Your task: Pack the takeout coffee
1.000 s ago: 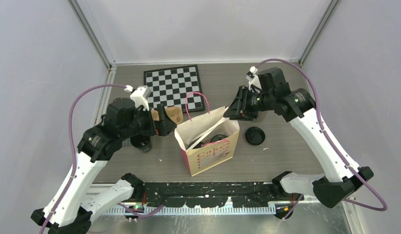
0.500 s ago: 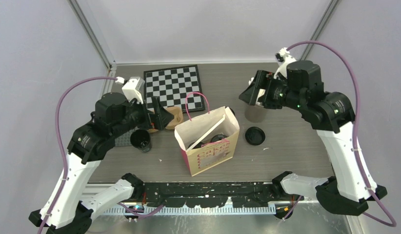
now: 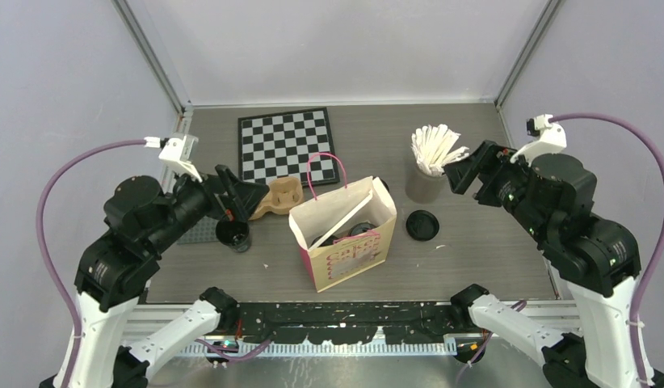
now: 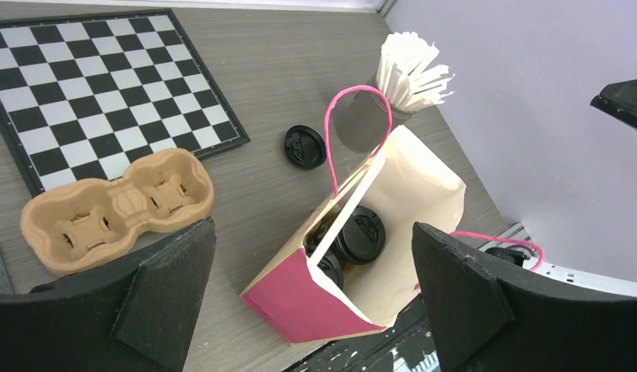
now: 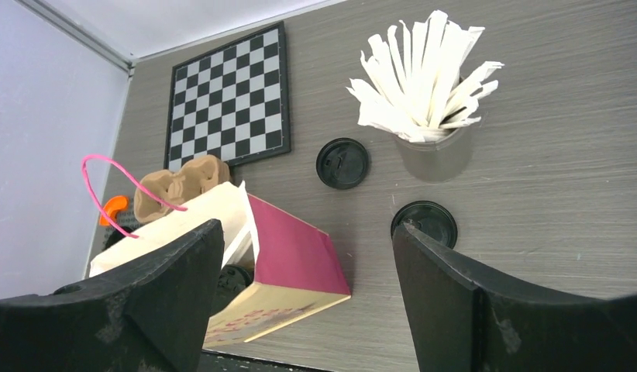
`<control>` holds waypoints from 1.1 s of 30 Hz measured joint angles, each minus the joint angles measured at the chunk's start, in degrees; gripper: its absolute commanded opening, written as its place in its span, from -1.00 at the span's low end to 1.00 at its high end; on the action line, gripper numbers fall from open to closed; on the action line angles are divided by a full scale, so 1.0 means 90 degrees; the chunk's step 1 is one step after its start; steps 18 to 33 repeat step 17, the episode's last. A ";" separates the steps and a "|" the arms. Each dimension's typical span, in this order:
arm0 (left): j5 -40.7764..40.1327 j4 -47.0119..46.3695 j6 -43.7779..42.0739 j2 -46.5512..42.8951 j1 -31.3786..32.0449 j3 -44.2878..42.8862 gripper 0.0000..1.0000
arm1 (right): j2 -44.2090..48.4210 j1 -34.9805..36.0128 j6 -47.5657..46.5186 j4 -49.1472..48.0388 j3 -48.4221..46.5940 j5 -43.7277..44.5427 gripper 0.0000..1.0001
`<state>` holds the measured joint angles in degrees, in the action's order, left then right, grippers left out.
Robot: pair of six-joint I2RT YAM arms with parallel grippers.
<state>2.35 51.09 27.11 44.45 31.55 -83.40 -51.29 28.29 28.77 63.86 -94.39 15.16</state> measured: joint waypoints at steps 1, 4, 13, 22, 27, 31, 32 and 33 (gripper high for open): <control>-0.0017 -0.0015 0.0007 -0.0100 0.0000 0.0049 0.99 | 0.0114 0.0000 0.0002 -0.0005 0.0095 0.0005 0.68; -0.0080 -0.0024 0.0078 -0.0352 0.0000 0.0262 0.99 | 0.0449 0.0000 0.0063 -0.0114 0.0401 -0.0007 0.68; -0.0338 0.0017 0.0236 -0.0680 0.0000 0.0712 0.99 | 0.1090 0.0000 0.0391 -0.0287 0.0848 -0.0005 0.67; -0.0359 0.0017 0.0284 -0.0678 0.0000 0.0724 0.99 | 0.1078 0.0000 0.0440 -0.0294 0.0848 -0.0007 0.68; -0.0359 0.0017 0.0284 -0.0678 0.0000 0.0724 0.99 | 0.1078 0.0000 0.0440 -0.0294 0.0848 -0.0007 0.68; -0.0359 0.0017 0.0284 -0.0678 0.0000 0.0724 0.99 | 0.1078 0.0000 0.0440 -0.0294 0.0848 -0.0007 0.68; -0.0359 0.0017 0.0284 -0.0678 0.0000 0.0724 0.99 | 0.1078 0.0000 0.0440 -0.0294 0.0848 -0.0007 0.68; -0.0359 0.0017 0.0284 -0.0678 0.0000 0.0724 0.99 | 0.1078 0.0000 0.0440 -0.0294 0.0848 -0.0007 0.68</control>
